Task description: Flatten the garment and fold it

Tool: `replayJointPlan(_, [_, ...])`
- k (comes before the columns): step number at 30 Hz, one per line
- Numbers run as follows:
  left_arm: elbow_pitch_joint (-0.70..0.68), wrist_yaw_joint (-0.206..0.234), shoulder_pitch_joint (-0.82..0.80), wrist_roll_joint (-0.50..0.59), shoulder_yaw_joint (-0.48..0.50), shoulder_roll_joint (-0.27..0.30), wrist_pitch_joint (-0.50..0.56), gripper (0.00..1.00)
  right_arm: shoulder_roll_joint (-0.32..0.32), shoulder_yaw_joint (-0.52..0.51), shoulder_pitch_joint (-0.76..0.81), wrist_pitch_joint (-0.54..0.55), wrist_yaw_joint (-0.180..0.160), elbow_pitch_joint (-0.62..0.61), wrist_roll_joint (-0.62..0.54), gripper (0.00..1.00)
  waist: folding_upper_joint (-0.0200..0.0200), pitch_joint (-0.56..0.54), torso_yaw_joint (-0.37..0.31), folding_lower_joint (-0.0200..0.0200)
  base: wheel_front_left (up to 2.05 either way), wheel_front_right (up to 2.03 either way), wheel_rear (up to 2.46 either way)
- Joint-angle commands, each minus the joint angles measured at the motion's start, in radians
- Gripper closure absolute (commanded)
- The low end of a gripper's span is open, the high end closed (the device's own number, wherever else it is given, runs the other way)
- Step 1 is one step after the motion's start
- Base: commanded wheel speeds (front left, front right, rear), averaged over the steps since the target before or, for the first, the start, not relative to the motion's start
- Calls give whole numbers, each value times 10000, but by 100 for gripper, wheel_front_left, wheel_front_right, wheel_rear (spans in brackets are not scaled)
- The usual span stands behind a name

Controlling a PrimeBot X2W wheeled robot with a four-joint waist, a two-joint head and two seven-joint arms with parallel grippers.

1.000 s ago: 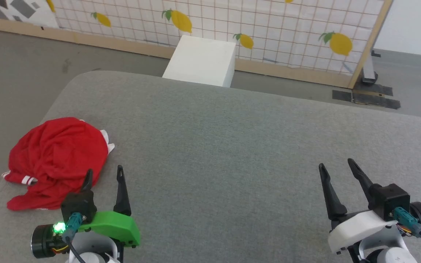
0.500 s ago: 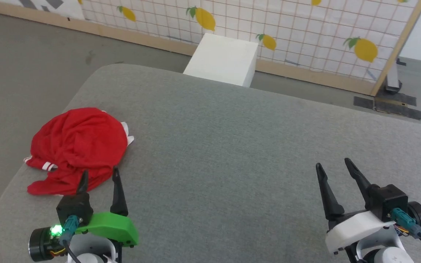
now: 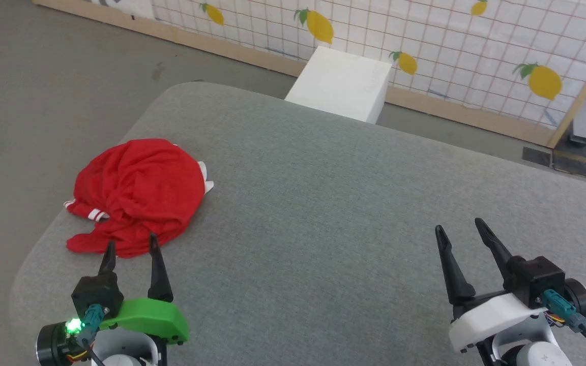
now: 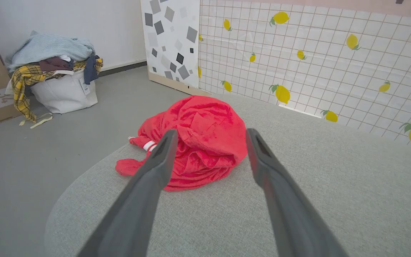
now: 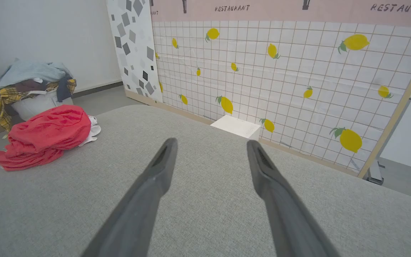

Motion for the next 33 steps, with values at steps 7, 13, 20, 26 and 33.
replayJointPlan(7, [144,208,159,-175,37,96,-242,0,13,78,-202,-231,-13,114,132,0,0,-46,490,0,0,0,0])
replayJointPlan(13, [239,297,169,-304,54,123,-365,0,14,100,-230,-330,-14,151,190,0,0,-42,859,0,0,0,0])
replayJointPlan(20, [334,435,161,-463,80,134,-511,0,16,122,-303,-461,-15,217,269,0,0,-10,1281,0,0,0,0])
replayJointPlan(26, [403,563,157,-594,115,183,-638,0,17,139,-338,-573,-16,255,336,0,0,26,1632,0,0,0,0])
replayJointPlan(33, [870,400,-569,-1033,232,434,-679,0,18,261,-431,-568,-17,178,262,0,0,309,1864,0,0,0,0])
